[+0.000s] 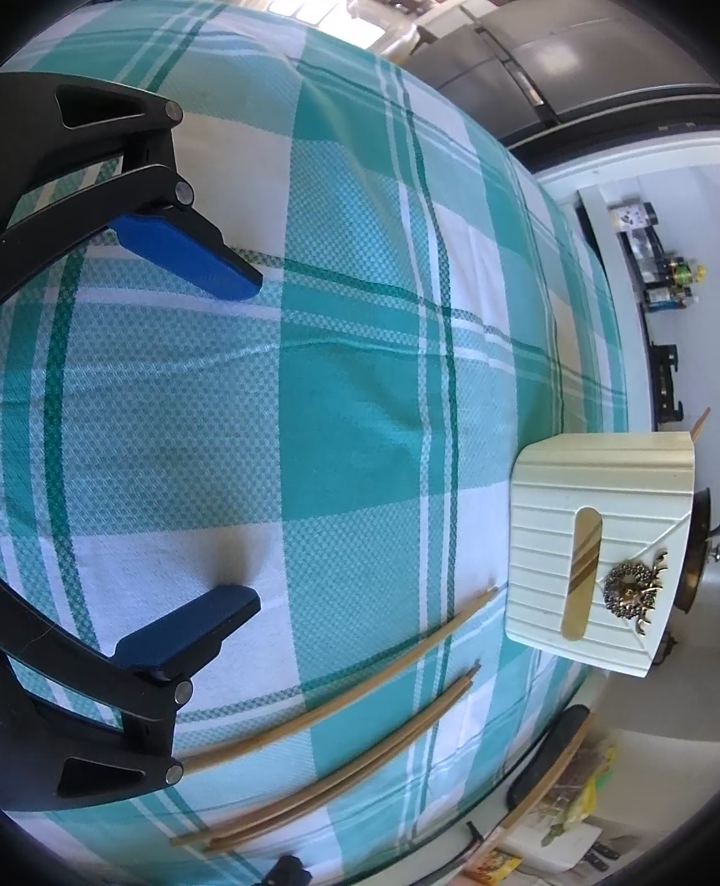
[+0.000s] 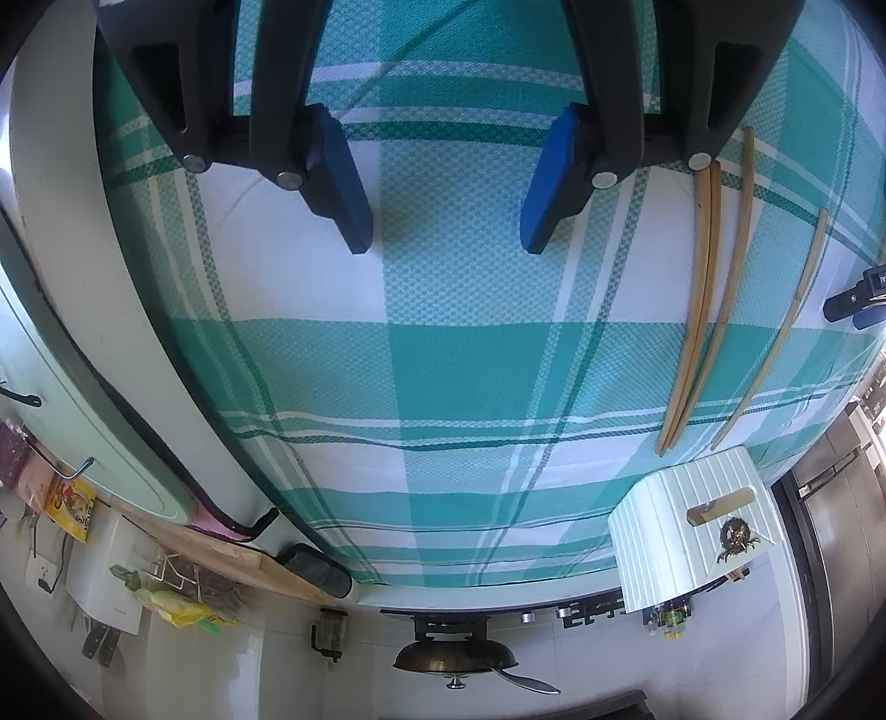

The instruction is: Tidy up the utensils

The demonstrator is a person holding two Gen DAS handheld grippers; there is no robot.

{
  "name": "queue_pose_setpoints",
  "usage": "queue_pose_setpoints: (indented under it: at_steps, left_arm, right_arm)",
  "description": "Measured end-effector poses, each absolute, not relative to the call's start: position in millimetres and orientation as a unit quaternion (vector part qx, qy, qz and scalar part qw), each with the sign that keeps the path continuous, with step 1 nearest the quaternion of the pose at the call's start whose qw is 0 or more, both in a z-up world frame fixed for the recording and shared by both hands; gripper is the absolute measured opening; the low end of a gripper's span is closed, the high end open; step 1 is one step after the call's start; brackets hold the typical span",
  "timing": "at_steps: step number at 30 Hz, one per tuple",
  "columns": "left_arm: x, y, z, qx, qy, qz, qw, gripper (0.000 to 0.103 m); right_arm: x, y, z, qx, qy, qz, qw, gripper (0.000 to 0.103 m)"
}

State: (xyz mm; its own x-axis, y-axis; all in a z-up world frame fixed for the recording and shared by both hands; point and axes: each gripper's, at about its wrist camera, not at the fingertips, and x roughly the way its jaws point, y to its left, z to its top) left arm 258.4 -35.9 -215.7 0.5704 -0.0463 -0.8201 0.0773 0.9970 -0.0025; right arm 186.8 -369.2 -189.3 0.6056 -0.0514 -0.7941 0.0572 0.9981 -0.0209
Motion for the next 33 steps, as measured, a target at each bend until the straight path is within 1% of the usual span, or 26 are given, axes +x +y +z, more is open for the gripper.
queue_pose_setpoints:
  at_steps: [7,10,13,16,19,22,23,24,25,26,27,28,29,30,31,32,33]
  left_arm:
    - [258.6,-37.2,-215.3,0.017,0.462,-0.034,0.886,0.103]
    - [256.1,-35.7,-210.2,0.009,0.451,-0.030,0.892,0.102]
    - [250.6,-36.1,-190.2,-0.038,0.408,-0.044,0.911,0.102]
    - [259.2,-57.9,-178.1,-0.066,0.411,-0.095,0.904,0.102]
    - [271.7,-92.6,-177.3,-0.044,0.422,-0.127,0.897,0.102]
    - [283.4,-122.7,-184.9,0.011,0.427,-0.119,0.896,0.101]
    - [287.1,-130.1,-189.7,0.031,0.430,-0.111,0.896,0.099]
    - [289.1,-134.2,-194.1,0.043,0.434,-0.104,0.894,0.092]
    - [291.8,-137.1,-199.6,0.054,0.443,-0.096,0.890,0.088]
    - [293.6,-137.5,-204.3,0.056,0.450,-0.093,0.886,0.080]
    - [294.3,-136.6,-208.9,0.053,0.458,-0.093,0.882,0.075]
    - [292.5,-133.9,-209.4,0.045,0.454,-0.097,0.885,0.073]
    - [290.0,-131.6,-208.3,0.042,0.448,-0.096,0.888,0.062]
    - [288.0,-130.4,-207.6,0.044,0.446,-0.096,0.889,0.047]
    - [285.5,-128.4,-207.1,0.047,0.443,-0.100,0.890,0.038]
    - [283.1,-127.3,-206.5,0.050,0.442,-0.101,0.890,0.025]
    - [281.0,-125.0,-206.2,0.051,0.442,-0.100,0.890,0.014]
  right_arm:
    - [187.1,-369.3,-189.5,0.003,0.443,-0.030,0.896,0.057]
    - [187.0,-369.0,-189.5,0.003,0.443,-0.030,0.896,0.057]
    - [187.0,-369.4,-189.7,0.003,0.443,-0.030,0.896,0.057]
    - [187.1,-369.3,-189.7,0.002,0.443,-0.030,0.896,0.057]
    - [187.0,-369.6,-189.7,0.003,0.443,-0.030,0.896,0.057]
    - [187.2,-369.4,-189.8,0.003,0.443,-0.030,0.896,0.057]
    - [187.2,-369.3,-189.8,0.003,0.443,-0.030,0.896,0.057]
    - [187.1,-369.2,-189.7,0.003,0.443,-0.030,0.896,0.057]
    - [187.2,-369.2,-189.8,0.003,0.443,-0.030,0.896,0.057]
    - [187.1,-369.3,-189.8,0.003,0.443,-0.030,0.896,0.057]
    - [187.1,-369.3,-189.8,0.003,0.442,-0.030,0.896,0.057]
    - [187.1,-369.2,-189.8,0.003,0.442,-0.030,0.896,0.057]
    - [187.1,-369.1,-189.8,0.003,0.442,-0.030,0.896,0.057]
    - [187.1,-368.4,-189.4,0.000,0.443,-0.031,0.896,0.057]
    - [186.9,-366.6,-188.2,-0.004,0.441,-0.032,0.897,0.057]
    - [186.3,-363.2,-185.8,-0.006,0.437,-0.027,0.899,0.057]
    - [185.9,-357.6,-182.1,-0.002,0.431,-0.005,0.903,0.057]
